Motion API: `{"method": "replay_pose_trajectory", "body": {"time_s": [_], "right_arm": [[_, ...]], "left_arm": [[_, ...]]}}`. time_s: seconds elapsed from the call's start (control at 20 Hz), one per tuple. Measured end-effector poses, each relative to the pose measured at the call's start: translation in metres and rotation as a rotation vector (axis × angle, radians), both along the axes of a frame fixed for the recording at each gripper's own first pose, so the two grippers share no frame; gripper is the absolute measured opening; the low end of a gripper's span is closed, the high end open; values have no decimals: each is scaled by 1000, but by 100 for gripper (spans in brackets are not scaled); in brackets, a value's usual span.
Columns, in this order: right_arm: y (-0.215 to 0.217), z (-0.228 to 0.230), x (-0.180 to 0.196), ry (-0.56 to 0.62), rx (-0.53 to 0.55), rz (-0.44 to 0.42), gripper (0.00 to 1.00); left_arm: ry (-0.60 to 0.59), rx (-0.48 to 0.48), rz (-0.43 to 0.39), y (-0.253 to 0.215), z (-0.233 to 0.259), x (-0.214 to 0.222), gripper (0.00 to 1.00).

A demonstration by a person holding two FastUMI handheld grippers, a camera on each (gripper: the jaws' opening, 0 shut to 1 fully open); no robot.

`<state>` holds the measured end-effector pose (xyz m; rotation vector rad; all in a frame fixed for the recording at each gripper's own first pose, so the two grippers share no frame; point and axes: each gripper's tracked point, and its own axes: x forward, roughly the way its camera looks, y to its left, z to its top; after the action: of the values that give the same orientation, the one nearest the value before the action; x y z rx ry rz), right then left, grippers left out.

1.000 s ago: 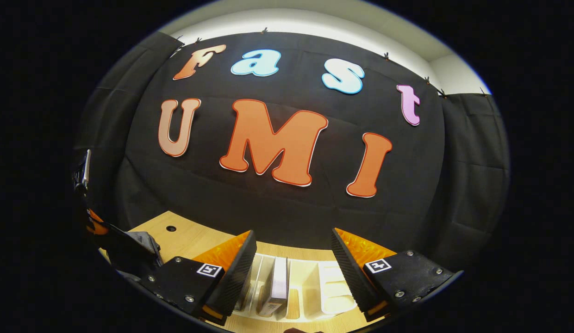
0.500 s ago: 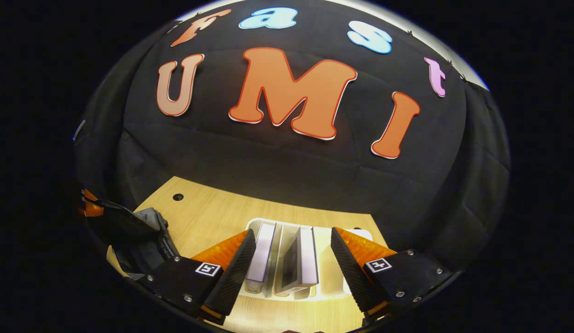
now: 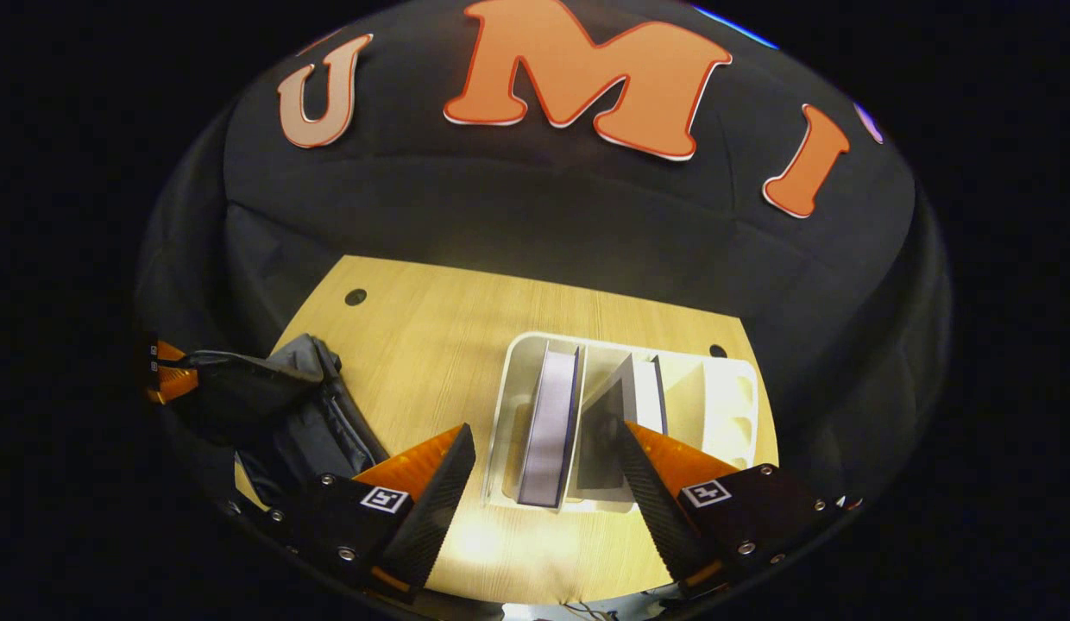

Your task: Open the schoolbag, grab two books from the bookshelf and put them into the schoolbag.

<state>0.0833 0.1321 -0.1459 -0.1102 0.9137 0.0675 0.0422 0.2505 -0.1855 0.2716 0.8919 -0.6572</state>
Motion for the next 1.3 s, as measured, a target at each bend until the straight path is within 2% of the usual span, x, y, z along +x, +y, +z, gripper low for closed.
{"method": "replay_pose_trajectory", "body": {"time_s": [0.05, 0.15, 0.4, 0.5, 0.6, 0.65, 0.7, 0.75, 0.8, 0.9, 1.0, 1.3], "right_arm": [[2, -5, 1, 43, 25, -8, 99], [3, -15, 1, 128, 79, -38, 98], [-1, -44, 12, 275, 87, -38, 96], [1, -56, 13, 318, 87, -32, 88], [6, -64, 16, 354, 81, -10, 87], [7, -68, 18, 369, 82, -17, 85], [8, -69, 18, 386, 90, -27, 78], [8, -74, 19, 402, 106, -54, 80], [12, -77, 18, 417, 130, -84, 60], [5, -75, 22, 420, 113, -122, 40], [2, -75, 19, 419, 123, -131, 35], [-17, -37, 15, 339, 223, -182, 33]], "left_arm": [[-1, 3, -7, -1, 2, 1, 9], [3, 12, -8, -1, 1, 0, 5], [23, 22, 46, 0, -5, -6, 5], [21, 17, 50, 1, -5, -12, 5], [22, 36, 74, 5, -8, -12, 5], [22, 34, 84, 5, -7, -11, 5], [22, 29, 88, 5, -7, -14, 5], [21, 30, 89, 5, -6, -14, 5], [18, 33, 90, 4, -7, -16, 5], [16, 33, 95, 3, -9, -18, 5], [29, 9, 103, 0, -10, -22, 4], [35, 9, 117, 0, -10, -23, 5]]}}
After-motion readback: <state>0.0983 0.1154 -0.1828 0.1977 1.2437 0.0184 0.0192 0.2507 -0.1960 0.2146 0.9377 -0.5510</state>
